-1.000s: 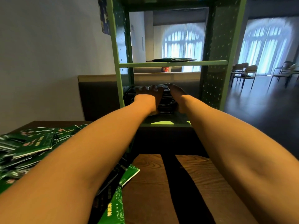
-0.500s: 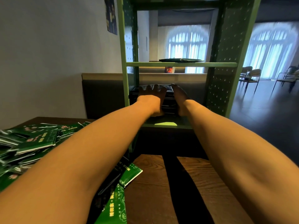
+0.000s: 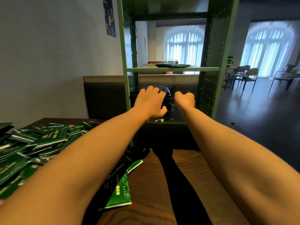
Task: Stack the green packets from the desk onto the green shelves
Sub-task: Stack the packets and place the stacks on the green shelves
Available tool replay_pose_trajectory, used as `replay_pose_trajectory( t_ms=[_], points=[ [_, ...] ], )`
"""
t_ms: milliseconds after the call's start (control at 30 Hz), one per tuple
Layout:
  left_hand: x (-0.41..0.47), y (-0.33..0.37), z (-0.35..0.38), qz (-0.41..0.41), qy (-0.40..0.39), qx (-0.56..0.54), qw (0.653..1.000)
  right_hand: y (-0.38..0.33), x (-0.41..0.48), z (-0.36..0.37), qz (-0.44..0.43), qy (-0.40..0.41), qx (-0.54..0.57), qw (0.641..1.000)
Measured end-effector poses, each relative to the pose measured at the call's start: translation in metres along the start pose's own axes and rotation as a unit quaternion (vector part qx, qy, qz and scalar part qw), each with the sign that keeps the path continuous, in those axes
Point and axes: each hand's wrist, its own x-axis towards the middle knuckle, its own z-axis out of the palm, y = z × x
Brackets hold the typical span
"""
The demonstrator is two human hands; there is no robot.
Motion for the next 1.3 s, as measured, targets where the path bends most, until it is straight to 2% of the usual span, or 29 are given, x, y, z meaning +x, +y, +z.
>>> replay_pose_trajectory(
  t_ms=[100,300,500,700,900,1100,1300],
  points=[
    [-0.031,0.006,-0.013,0.004,-0.013,-0.046,0.999,0.013,-0.037,-0.006,-0.034,-0.010,0.006,0.999],
    [-0.114,0.025,-0.027,-0.058,-0.111,-0.114,0.986,0.040,-0.113,-0.012,-0.005,-0.060,-0.018,0.998],
    [-0.190,0.027,-0.013,-0.140,-0.158,-0.136,0.968,0.086,-0.170,0.000,0.025,-0.109,-0.070,0.991],
    [-0.247,0.015,0.005,-0.204,-0.144,-0.139,0.958,0.114,-0.214,0.020,0.011,-0.153,-0.150,0.977],
    [-0.272,0.021,0.027,-0.207,-0.164,-0.131,0.955,0.130,-0.230,0.032,-0.020,-0.189,-0.280,0.941],
    [-0.273,0.019,0.033,-0.220,-0.166,-0.178,0.945,0.129,-0.219,0.031,-0.018,-0.230,-0.296,0.927],
    [-0.277,0.017,0.031,-0.205,-0.162,-0.190,0.946,0.112,-0.221,0.027,0.036,-0.272,-0.295,0.915]
  ],
)
